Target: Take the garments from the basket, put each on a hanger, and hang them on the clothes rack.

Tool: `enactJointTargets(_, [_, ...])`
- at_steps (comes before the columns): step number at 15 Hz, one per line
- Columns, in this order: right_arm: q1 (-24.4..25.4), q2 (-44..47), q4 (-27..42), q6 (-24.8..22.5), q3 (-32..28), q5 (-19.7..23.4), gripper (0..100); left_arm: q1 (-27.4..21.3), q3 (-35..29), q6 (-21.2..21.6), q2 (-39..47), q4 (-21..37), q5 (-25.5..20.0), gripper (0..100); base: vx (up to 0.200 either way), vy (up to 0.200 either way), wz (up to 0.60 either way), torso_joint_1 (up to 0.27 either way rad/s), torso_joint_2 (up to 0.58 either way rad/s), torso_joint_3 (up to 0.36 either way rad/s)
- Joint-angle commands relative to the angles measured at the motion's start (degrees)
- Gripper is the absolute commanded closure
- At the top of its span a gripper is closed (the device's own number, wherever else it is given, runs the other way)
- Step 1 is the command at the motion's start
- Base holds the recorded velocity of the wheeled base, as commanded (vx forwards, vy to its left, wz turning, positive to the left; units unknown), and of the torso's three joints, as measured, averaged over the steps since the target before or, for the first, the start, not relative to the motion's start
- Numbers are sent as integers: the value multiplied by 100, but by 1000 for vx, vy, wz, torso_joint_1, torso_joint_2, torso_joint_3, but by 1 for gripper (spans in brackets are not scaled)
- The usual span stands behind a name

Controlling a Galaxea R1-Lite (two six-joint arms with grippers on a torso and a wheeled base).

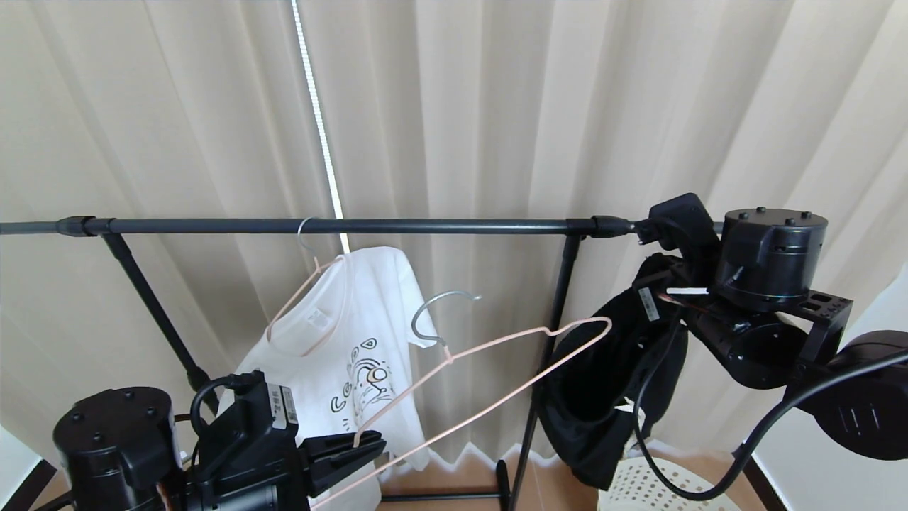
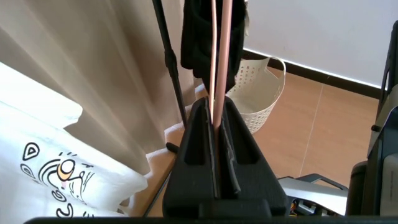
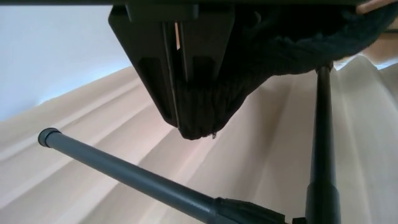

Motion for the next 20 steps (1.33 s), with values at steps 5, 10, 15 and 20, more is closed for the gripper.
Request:
enactJointTargets(5, [403, -25, -3, 15, 69, -211, 100, -284, -36, -93, 752, -507, 63, 100, 0, 0, 0, 0, 0, 0])
enactJointTargets(10, [588, -33, -12, 15, 157, -281, 100, -407, 17, -365, 1270, -841, 362, 100, 0, 0, 0, 0, 0, 0])
enactJointTargets(15, [825, -25, -12, 15, 201, -457, 100, -635, -53, -603, 1411, -841, 889, 100, 0, 0, 0, 0, 0, 0])
enactJointTargets(20, [808, 46, -12, 15, 148, -457, 100, -855, 96, -594, 989, -841, 845, 100, 0, 0, 0, 0, 0, 0])
